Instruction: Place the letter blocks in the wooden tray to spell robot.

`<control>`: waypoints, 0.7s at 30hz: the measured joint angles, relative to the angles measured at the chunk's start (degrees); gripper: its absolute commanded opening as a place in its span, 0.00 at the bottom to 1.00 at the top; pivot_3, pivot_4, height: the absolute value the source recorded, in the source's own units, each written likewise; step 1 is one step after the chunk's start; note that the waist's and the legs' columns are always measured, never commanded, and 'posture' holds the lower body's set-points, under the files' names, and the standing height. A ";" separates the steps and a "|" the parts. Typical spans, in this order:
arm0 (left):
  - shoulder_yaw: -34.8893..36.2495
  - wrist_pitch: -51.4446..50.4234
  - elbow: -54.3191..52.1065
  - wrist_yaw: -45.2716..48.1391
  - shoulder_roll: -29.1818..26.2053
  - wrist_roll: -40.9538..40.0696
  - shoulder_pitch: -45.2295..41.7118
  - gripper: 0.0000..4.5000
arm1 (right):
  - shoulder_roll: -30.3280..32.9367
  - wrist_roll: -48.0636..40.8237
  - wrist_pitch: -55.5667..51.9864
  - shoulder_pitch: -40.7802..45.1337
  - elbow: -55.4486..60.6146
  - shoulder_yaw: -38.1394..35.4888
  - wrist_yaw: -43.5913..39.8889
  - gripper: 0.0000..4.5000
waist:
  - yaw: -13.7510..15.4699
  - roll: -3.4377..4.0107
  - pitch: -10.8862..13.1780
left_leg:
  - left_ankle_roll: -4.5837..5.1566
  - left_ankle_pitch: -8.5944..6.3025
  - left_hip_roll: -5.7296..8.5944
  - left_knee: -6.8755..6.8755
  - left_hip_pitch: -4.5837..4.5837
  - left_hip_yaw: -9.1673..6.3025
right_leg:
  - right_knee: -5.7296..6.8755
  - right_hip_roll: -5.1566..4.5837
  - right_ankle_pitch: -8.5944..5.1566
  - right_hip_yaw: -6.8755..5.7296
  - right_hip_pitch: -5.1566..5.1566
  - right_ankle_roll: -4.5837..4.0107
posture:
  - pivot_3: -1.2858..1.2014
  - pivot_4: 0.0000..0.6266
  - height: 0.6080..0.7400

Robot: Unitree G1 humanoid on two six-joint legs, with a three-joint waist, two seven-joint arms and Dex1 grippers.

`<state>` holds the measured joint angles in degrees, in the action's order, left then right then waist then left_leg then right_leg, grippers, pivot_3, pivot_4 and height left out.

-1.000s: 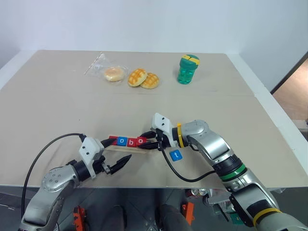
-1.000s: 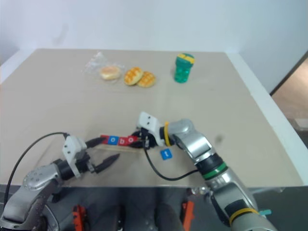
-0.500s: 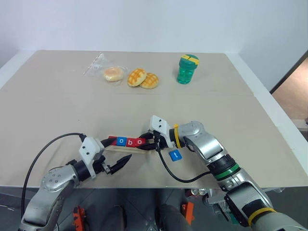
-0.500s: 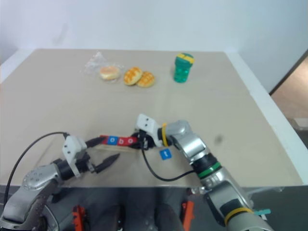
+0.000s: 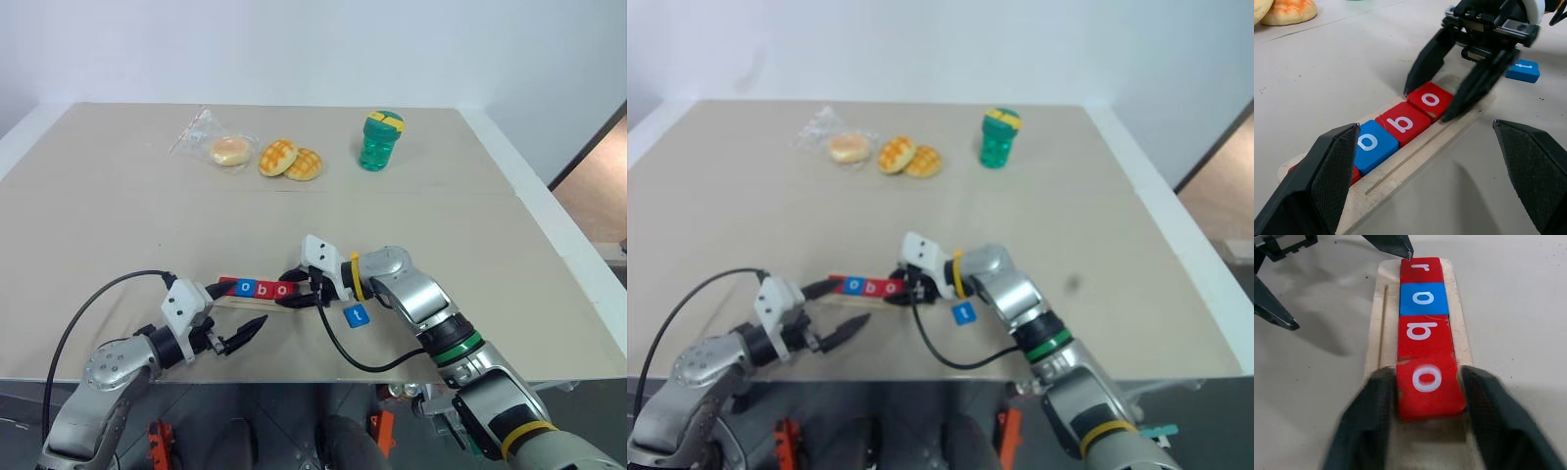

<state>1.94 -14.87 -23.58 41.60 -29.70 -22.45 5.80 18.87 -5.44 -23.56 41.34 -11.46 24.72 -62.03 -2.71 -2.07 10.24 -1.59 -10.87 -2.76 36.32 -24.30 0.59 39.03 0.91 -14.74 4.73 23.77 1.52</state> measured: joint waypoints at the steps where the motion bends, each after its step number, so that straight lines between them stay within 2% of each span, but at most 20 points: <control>1: -0.01 0.00 0.00 0.00 0.00 0.01 -0.03 1.00 | -0.07 -0.01 -0.18 0.03 0.00 0.00 -0.14 0.90 | 0.00 0.00 0.00 | 0.00 0.00 0.00 0.00 0.00 0.00 | 0.00 0.00 0.00 0.00 0.00 0.00 | 0.52 0.24 1.00; 3: -0.02 0.01 0.00 -0.01 0.00 0.02 -0.07 1.00 | -0.03 0.06 -0.58 0.02 -0.07 0.00 -0.16 0.98 | 0.00 0.00 0.00 | 0.00 0.00 0.00 0.01 0.00 0.00 | 0.00 0.00 0.00 0.00 0.00 0.00 | 0.52 0.24 1.00; 10: -0.07 0.06 0.00 0.20 0.00 0.02 -0.25 1.00 | -1.00 -0.60 -2.60 0.03 0.28 -1.57 1.56 0.98 | 0.00 0.01 0.00 | 0.00 0.00 0.00 0.00 -0.01 0.01 | 0.00 0.00 0.00 0.00 0.01 0.00 | 0.52 0.24 1.00; 15: -2.31 1.40 -1.48 4.11 -1.88 0.01 -0.69 1.00 | -0.70 -6.14 -9.61 0.18 7.56 -10.31 5.60 0.98 | 0.07 0.02 0.01 | -0.01 0.00 0.04 -0.01 -0.06 -0.02 | 0.00 -0.04 -0.01 0.00 0.02 0.01 | 0.52 0.24 1.00; 17: -3.53 1.46 -2.64 6.25 -3.13 -0.19 -1.17 1.00 | 3.13 -8.21 -10.50 -0.80 11.23 -13.24 4.83 0.98 | 0.33 0.01 0.01 | -0.01 0.00 0.12 0.00 -0.07 -0.12 | 0.00 -0.11 -0.15 0.00 -0.05 0.19 | 0.52 0.24 1.00; 18: -4.30 1.27 -3.10 7.58 -3.78 -0.53 -1.59 1.00 | 7.13 -9.15 -10.26 -2.89 13.36 -14.55 3.11 0.98 | 0.64 0.01 0.01 | -0.01 0.00 0.16 0.00 -0.07 -0.20 | -0.02 -0.18 -0.24 -0.02 -0.13 0.27 | 0.52 0.24 1.00; 19: -4.73 1.14 -3.96 9.39 -5.29 -0.82 -1.39 1.00 | 13.73 -10.08 -9.85 -7.18 15.21 -15.93 -0.54 0.98 | 1.02 0.01 0.00 | -0.03 -0.02 0.24 -0.01 -0.06 -0.25 | -0.06 -0.29 -0.38 -0.07 -0.22 0.33 | 0.52 0.24 1.00; 21: -5.04 0.96 -4.04 11.06 -6.30 -1.19 -1.50 1.00 | 18.94 -10.42 -8.53 -11.89 15.54 -16.54 -4.44 0.98 | 1.02 0.04 0.03 | 0.03 -0.14 0.29 -0.01 -0.03 -0.03 | -0.09 -0.36 -0.46 0.08 -0.21 0.34 | 0.52 0.24 1.00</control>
<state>-3.10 -13.91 -27.63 52.66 -36.01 -23.65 4.31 37.81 -15.86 -32.09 29.46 4.09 8.18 -66.46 -1.69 -2.02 10.27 -1.56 -11.01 -2.47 36.31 -24.32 0.56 38.95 0.55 -15.19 4.82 23.56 1.86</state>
